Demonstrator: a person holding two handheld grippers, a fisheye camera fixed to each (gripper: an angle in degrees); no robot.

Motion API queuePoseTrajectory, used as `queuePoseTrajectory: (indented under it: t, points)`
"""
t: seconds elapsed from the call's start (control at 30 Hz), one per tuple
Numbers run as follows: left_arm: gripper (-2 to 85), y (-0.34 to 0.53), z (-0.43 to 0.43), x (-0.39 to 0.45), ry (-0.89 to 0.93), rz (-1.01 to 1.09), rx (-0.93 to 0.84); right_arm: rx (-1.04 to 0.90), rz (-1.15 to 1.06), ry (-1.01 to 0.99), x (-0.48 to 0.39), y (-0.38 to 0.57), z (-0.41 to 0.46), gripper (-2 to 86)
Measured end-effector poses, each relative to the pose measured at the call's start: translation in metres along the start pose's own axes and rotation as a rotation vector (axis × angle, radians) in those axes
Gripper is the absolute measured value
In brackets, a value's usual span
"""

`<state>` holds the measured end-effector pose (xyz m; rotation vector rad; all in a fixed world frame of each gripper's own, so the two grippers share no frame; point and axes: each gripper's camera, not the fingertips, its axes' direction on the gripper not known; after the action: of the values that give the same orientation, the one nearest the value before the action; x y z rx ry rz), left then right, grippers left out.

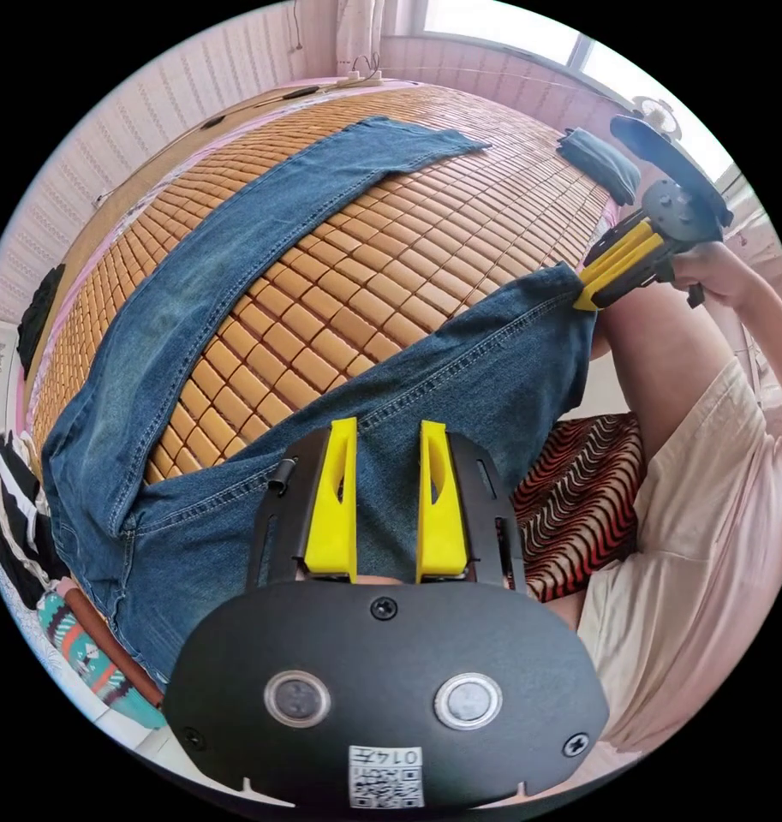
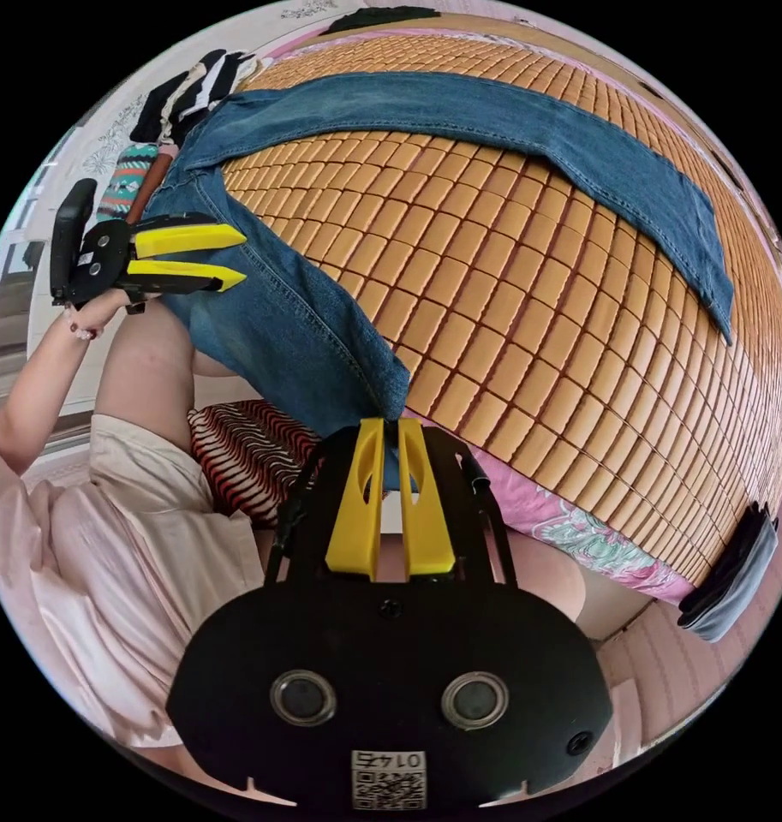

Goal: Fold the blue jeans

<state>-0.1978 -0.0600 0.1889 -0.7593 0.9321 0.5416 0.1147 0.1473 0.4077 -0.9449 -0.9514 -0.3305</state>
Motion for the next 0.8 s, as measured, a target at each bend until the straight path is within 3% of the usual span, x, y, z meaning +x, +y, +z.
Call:
queuePoseTrajectory:
  t: [0.23,0.4,0.5,0.67,0.8]
  points:
    - [-0.1,-0.018,0.008,0.006,-0.048,0.069,0.053,0.344,-0.134,-0.15,-0.042,0.04,-0.128,7.3]
    - [-0.9,0.003,-0.06,-0.038,-0.021,-0.204,0.35,0.653,-0.414,-0.167,-0.129,0.036,-0.218,9.1]
    - [-1.0,0.024,-0.07,-0.074,-0.11,-0.382,0.377,0.564,-0.433,-0.025,-0.149,0.014,-0.187,9.8]
    - [-1.0,0.033,0.002,-0.121,-0.178,-0.481,0.094,0.235,-0.314,-0.126,-0.11,0.019,-0.126,10.6]
    - [-1.0,0.038,0.026,-0.137,-0.105,-0.519,0.061,0.338,-0.129,-0.213,-0.052,0.045,-0.144,10.8]
